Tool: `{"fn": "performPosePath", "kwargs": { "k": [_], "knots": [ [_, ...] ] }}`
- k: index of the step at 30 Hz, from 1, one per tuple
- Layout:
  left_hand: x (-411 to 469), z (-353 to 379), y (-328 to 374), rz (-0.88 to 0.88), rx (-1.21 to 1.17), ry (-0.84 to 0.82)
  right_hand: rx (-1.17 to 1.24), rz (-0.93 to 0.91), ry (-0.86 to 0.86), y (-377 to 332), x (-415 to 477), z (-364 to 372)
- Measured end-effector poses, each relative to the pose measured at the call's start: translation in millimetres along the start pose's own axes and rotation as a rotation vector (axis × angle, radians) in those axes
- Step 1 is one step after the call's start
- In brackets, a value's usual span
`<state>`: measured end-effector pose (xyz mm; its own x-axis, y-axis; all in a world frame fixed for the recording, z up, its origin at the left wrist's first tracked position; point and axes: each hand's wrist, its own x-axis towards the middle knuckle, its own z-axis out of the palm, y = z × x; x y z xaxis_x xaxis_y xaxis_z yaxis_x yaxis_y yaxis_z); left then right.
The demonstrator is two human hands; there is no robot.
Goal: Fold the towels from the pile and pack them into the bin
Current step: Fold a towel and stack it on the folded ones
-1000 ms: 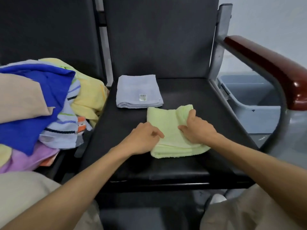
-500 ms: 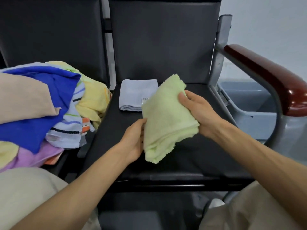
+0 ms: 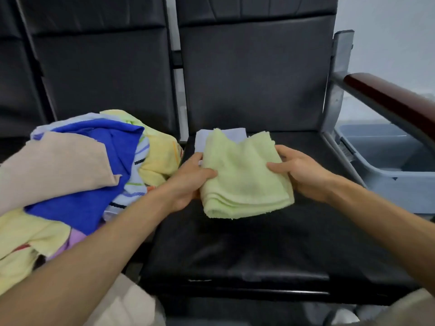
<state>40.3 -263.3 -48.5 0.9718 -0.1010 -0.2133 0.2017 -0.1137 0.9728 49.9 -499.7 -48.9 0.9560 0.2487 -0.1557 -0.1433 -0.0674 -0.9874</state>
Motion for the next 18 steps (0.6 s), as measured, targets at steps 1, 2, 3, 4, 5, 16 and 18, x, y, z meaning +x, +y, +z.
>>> {"fn": "performPosePath", "kwargs": {
  "k": [1, 2, 3, 4, 5, 16, 18],
  "knots": [
    [8.3, -5.2, 4.5, 0.030, 0.064, -0.007, -0.112, -0.005, 0.044, -1.7, 10.8, 1.2],
    [19.6, -10.4, 9.3, 0.057, 0.117, 0.001, -0.211, -0.012, 0.076, -5.8, 23.9, 2.8],
    [29.7, -14.3, 13.3, 0.078, 0.160, 0.016, -0.285, -0.018, 0.106, -9.2, 35.6, 4.7],
    [41.3, -17.8, 18.0, 0.101, 0.191, 0.042, -0.331, -0.032, 0.135, -12.9, 49.5, 6.0],
    [55.5, -22.1, 23.3, 0.127, 0.214, 0.073, -0.358, -0.054, 0.160, -16.9, 67.0, 6.3],
    [164.2, -36.5, -15.4, 0.031, 0.400, 0.204, -0.403, 0.096, 0.230, 8.8, 167.6, 19.2],
    [166.1, -33.7, -26.5, 0.005, 0.368, 0.212, -0.490, 0.103, 0.269, 18.1, 171.7, 22.2]
  ]
}}
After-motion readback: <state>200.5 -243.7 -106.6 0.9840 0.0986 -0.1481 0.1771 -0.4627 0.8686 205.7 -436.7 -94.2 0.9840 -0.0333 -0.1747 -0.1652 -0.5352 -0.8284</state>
